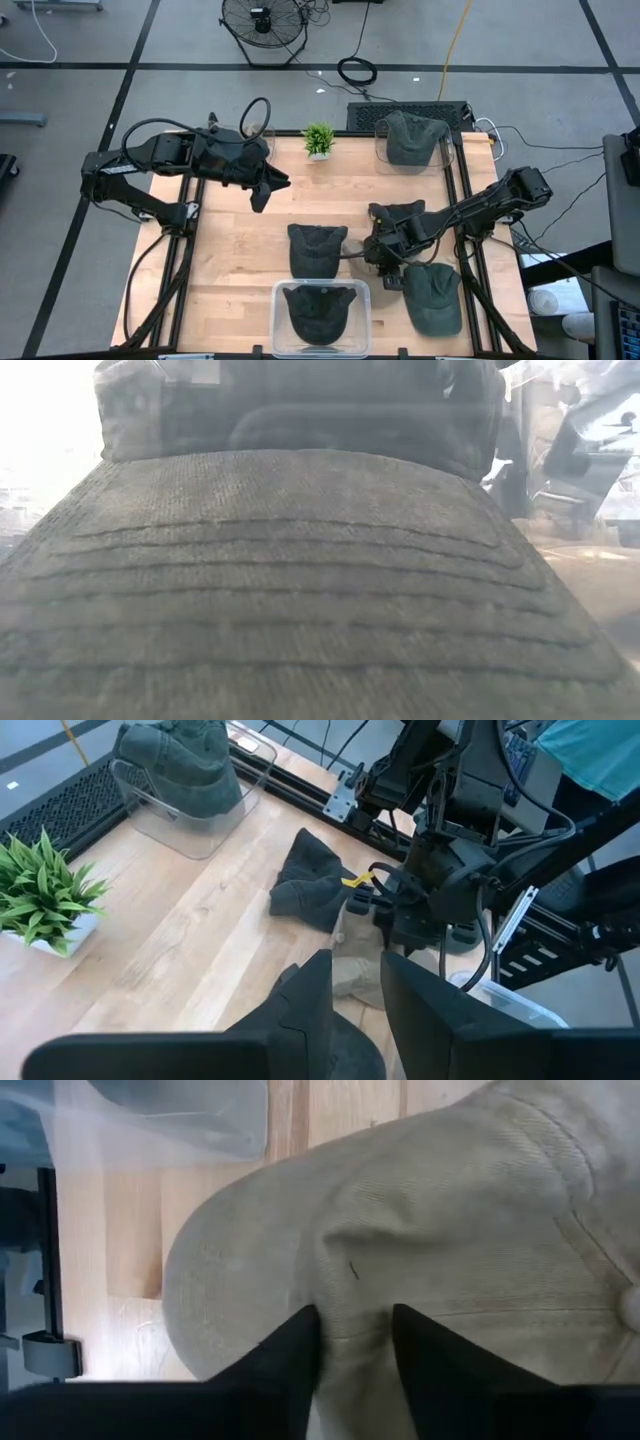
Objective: Pick & Place hat
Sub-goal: Put the light brown cap into the left transparent bin
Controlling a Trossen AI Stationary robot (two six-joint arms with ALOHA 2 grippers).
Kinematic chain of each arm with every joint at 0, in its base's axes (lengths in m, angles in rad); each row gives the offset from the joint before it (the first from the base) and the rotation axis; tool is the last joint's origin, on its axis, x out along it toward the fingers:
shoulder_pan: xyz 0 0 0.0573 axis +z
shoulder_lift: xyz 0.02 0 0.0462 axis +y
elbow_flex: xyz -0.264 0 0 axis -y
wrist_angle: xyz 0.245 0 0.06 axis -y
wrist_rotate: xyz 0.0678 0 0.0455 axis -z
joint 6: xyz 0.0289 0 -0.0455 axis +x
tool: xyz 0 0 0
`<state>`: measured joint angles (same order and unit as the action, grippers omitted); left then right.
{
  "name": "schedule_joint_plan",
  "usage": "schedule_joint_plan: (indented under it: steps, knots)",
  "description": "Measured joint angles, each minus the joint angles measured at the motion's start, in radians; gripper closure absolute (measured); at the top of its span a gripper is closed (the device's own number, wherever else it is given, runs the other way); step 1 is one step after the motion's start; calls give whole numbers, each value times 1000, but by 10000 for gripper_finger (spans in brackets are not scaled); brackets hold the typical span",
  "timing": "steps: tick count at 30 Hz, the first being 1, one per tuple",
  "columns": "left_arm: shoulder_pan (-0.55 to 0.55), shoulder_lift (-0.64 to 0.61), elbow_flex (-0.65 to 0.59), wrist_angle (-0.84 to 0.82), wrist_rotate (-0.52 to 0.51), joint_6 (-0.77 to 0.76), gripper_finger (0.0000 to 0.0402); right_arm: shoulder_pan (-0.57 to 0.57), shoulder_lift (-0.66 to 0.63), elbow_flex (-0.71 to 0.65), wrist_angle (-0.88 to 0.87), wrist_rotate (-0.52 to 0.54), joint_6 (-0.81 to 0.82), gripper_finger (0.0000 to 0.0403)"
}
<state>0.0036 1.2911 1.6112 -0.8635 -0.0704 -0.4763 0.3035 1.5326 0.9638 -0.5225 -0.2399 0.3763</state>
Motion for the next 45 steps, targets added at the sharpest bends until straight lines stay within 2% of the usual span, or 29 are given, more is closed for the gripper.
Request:
schedule_joint_plan:
  steps: [7, 16, 20, 23, 26, 34, 40, 45]
  knots:
    - [0, 0, 0, -2, 0, 6, 304, -1, -63, -2, -25, 6, -3, 391]
    - [0, 0, 0, -4, 24, 74, 304, -2, -326, 59, -77, 66, 30, 399]
    - [0, 0, 0, -3, 21, 107, 304, -10, -363, 153, -160, 189, -28, 400]
    - [3, 0, 0, -2, 17, 136, 304, -49, -338, 206, -164, 290, -109, 401]
    - [10, 0, 0, 0, 17, 155, 304, -117, -288, 225, -125, 311, -151, 401]
    - [13, 0, 0, 36, 18, 156, 304, -284, -122, 226, 128, 288, -255, 401]
    - [7, 0, 0, 81, 20, 156, 304, -374, -8, 226, 191, 237, -319, 401]
    - [11, 0, 0, 169, 7, 181, 304, -406, 57, 251, 209, 234, -364, 396]
